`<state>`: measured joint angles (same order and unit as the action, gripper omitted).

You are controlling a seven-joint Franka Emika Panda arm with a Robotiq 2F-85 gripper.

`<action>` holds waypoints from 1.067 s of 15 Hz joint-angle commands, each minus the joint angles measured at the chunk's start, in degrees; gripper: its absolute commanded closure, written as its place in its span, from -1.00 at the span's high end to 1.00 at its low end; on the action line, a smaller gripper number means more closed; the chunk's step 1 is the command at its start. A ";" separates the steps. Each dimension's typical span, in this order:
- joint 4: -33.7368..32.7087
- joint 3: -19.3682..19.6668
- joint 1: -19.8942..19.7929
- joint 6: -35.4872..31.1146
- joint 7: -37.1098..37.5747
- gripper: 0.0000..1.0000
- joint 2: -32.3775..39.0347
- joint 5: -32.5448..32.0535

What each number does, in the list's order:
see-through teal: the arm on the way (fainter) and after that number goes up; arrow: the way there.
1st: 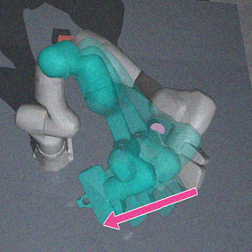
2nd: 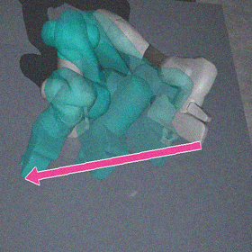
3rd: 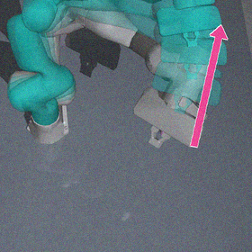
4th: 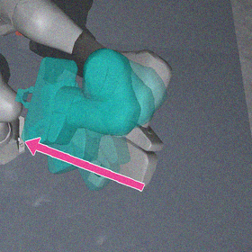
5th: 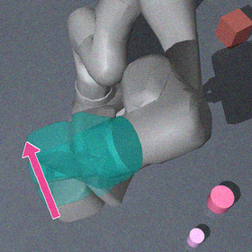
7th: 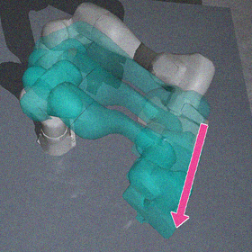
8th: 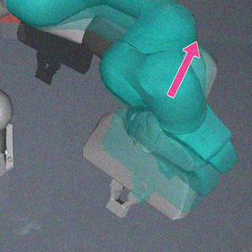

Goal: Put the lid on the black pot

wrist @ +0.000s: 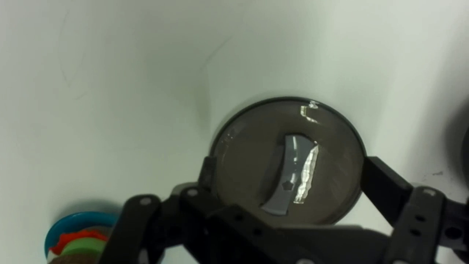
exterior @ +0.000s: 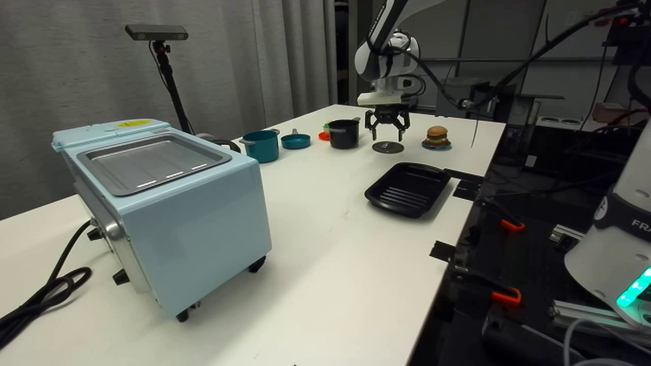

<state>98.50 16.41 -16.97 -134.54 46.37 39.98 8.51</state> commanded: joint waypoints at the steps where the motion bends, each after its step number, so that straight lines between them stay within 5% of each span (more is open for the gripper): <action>1: -0.69 -0.47 -0.61 -3.09 -2.32 1.00 0.35 2.15; 16: 0.34 0.78 0.66 -5.73 -0.70 1.00 1.25 0.94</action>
<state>99.11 16.38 -16.97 -140.48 46.23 40.95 8.59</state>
